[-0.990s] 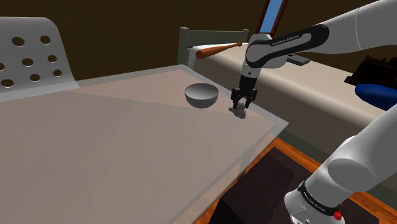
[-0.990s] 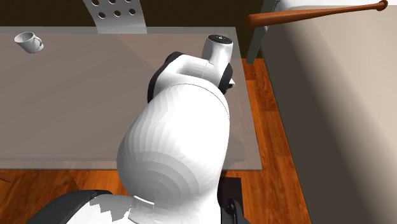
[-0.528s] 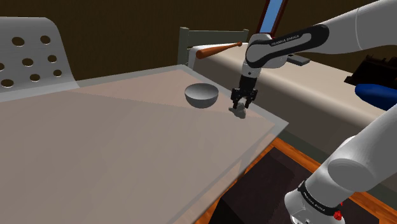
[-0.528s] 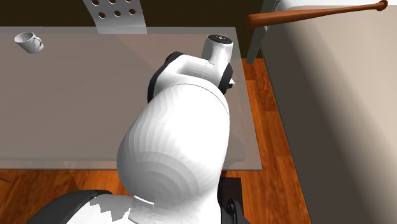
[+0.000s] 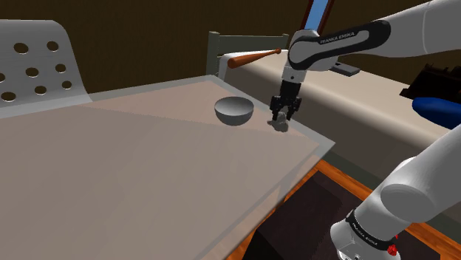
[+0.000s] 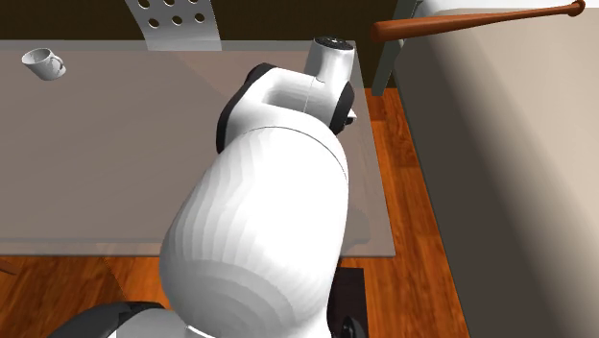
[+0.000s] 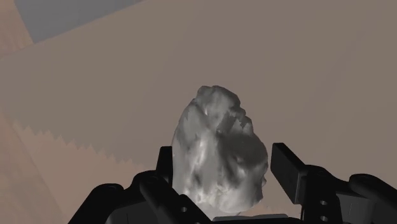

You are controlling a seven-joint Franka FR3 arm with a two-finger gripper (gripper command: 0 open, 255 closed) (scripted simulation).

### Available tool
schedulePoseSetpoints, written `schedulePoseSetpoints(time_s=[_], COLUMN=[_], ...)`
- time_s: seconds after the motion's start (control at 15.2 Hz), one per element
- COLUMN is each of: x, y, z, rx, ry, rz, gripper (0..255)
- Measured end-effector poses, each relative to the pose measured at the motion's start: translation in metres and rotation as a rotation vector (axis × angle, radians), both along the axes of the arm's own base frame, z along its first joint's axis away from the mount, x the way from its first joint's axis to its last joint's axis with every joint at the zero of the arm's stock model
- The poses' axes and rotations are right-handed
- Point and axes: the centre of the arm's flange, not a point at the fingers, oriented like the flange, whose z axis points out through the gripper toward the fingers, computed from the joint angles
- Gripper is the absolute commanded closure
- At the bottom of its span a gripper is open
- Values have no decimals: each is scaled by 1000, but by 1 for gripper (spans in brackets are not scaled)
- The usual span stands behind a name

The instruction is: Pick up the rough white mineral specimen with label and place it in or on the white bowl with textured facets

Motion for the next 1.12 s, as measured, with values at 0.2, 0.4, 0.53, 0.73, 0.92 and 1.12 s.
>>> schedulePoseSetpoints(time_s=[0.2, 0.4, 0.53, 0.73, 0.92, 1.12], x=[0, 0, -1, -1, 0, -1], y=[0, 0, 0, 1, 0, -1], z=[16, 31, 44, 59, 76, 91], rx=[0, 0, 0, 0, 0, 0], ry=[0, 0, 0, 0, 0, 0], rz=[0, 0, 0, 0, 0, 0], gripper=[255, 255, 255, 255, 255, 255])
